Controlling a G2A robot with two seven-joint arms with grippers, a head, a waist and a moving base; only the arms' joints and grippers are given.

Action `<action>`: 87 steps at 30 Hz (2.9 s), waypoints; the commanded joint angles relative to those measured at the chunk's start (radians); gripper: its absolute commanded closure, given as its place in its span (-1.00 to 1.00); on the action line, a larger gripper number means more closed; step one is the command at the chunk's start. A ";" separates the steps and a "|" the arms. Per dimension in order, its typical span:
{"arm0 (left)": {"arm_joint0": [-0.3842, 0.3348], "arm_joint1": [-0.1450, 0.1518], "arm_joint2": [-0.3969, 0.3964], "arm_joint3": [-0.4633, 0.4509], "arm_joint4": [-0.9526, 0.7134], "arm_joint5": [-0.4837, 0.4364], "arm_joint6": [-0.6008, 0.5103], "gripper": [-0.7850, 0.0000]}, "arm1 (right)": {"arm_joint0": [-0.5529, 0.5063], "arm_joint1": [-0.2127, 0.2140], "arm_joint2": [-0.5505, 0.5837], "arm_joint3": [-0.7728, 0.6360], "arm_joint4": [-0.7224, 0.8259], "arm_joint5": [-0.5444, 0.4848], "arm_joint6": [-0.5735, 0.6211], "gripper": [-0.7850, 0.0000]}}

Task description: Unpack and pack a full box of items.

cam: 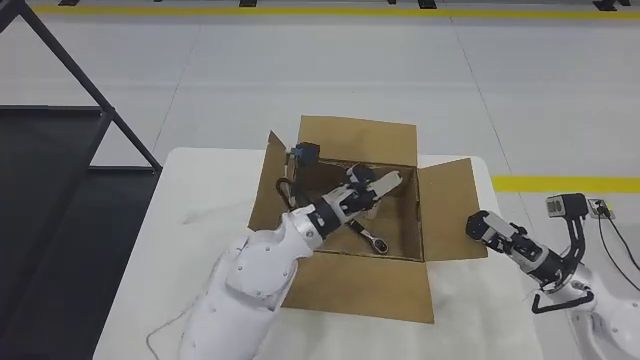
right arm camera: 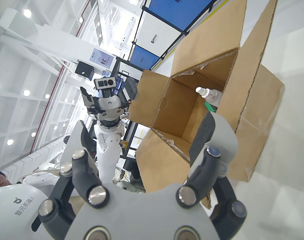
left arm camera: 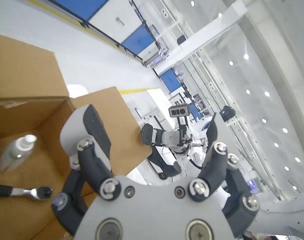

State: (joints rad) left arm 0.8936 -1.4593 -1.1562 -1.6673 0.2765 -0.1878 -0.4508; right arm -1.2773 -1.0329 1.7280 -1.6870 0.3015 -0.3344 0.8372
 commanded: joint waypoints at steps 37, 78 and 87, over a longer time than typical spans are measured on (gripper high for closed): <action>0.231 0.037 -0.211 -0.123 0.056 0.243 0.141 -1.00 | 0.104 0.002 -0.087 0.072 -0.113 0.158 -0.173 -1.00; 0.265 0.060 -0.281 -0.116 -0.047 0.193 0.172 -1.00 | 0.179 0.012 -0.166 0.135 -0.182 0.196 -0.103 -1.00; 0.310 0.069 -0.344 -0.234 -0.080 0.120 0.204 -1.00 | 0.237 0.012 -0.259 -0.078 -0.329 0.255 -0.084 -1.00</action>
State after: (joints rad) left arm 1.1943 -1.3921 -1.4874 -1.8872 0.1978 -0.0612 -0.2499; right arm -1.0586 -1.0199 1.4952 -1.7526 0.0103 -0.0883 0.7516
